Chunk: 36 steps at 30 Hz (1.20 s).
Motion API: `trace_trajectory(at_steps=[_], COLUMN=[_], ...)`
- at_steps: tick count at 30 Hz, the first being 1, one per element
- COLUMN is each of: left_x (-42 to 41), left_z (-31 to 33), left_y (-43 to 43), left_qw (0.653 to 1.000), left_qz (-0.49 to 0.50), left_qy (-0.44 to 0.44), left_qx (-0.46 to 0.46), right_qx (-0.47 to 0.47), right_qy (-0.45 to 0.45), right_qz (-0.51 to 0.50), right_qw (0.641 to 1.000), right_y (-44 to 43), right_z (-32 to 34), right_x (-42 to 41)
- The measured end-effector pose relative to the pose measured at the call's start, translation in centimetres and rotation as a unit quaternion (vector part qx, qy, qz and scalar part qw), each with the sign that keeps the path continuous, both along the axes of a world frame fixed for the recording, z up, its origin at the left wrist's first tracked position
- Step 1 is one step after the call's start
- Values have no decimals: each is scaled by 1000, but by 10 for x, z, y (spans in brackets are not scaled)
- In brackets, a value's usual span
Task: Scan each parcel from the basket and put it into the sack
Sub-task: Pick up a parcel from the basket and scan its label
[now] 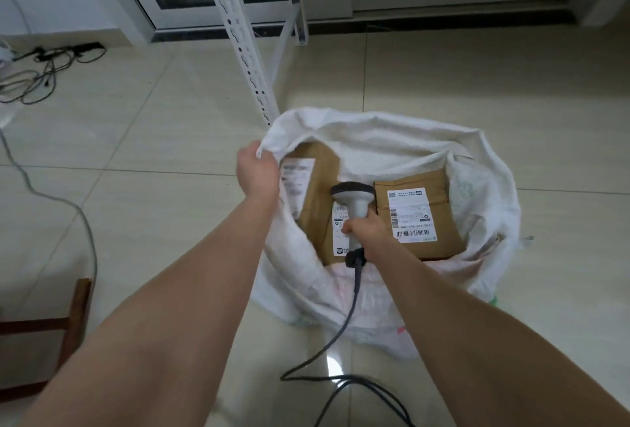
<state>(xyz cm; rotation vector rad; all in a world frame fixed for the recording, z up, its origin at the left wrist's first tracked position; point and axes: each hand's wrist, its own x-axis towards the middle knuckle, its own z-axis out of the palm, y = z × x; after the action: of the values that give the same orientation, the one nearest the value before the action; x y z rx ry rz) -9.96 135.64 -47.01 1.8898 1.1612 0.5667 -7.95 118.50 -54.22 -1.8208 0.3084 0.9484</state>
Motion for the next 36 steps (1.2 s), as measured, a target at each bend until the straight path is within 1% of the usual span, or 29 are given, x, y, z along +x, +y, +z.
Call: trace_trajectory(at_steps=[1,2,3,4,5,6,7,8,10,11,12,13,14,16,17,19,21,23,26,29,30,32,34,36], left_x=[3,4,2,-3,-9,-17,-22,-26,-26,-24,-22,-21,-19,-19,-19,-17,-13,-12,-8,-4,-2,1,3,4], left_z=[12,18,14,8,0,-6,-10,-12,-16,-21,-25,-31,-37,-50,-55,-61,-64,-63,-57,-43,-37,-26,-12,11], left_y=[0,1,3,6,6,4,0,-6,-20,-27,-34,-42,-48,-59,-61,-62,-61,-67,-78,-80,-79,-78,-80,-87], left_qw=[999,999,999,999,994,981,966,951,913,886,853,820,792,744,726,710,707,720,753,797,805,810,818,818], left_qz=[6,-6,-17,-20,-18,-20,-34,-63,-144,-199,-256,-311,-355,-404,-409,-399,-389,-379,-361,-304,-295,-306,-329,-349], left_qy=[-34,-40,-17,33,103,186,252,302,354,367,383,404,428,496,527,565,578,568,535,499,492,478,454,441], left_qx=[20,27,21,0,-24,-46,-41,-1,142,205,244,259,251,191,164,133,119,124,134,152,151,145,130,120], right_qx=[6,7,9,6,2,-5,-8,-9,-4,1,4,6,5,-4,-10,-14,-17,-11,17,41,54,74,68,63], right_qy=[2,3,5,7,8,7,4,-1,-16,-26,-33,-35,-33,-25,-22,-15,-20,-19,-7,3,11,29,38,42], right_qz=[-13,-14,-12,-2,8,17,22,24,5,-13,-29,-41,-43,-37,-37,-48,-61,-62,-68,-81,-93,-121,-149,-175], right_qw=[1000,1000,1000,1000,1000,1000,1000,1000,1000,1000,999,999,999,999,999,999,998,998,998,996,994,990,986,982], right_y=[2,3,3,4,5,6,6,5,2,-1,-5,-9,-13,-22,-26,-36,-44,-47,-48,-50,-52,-56,-63,-72], right_z=[1,2,4,6,9,14,16,19,21,22,24,24,24,23,20,12,8,9,15,19,21,30,50,76], right_x=[1,1,2,3,5,6,7,8,10,12,14,17,19,23,24,27,26,26,28,30,30,29,25,23])
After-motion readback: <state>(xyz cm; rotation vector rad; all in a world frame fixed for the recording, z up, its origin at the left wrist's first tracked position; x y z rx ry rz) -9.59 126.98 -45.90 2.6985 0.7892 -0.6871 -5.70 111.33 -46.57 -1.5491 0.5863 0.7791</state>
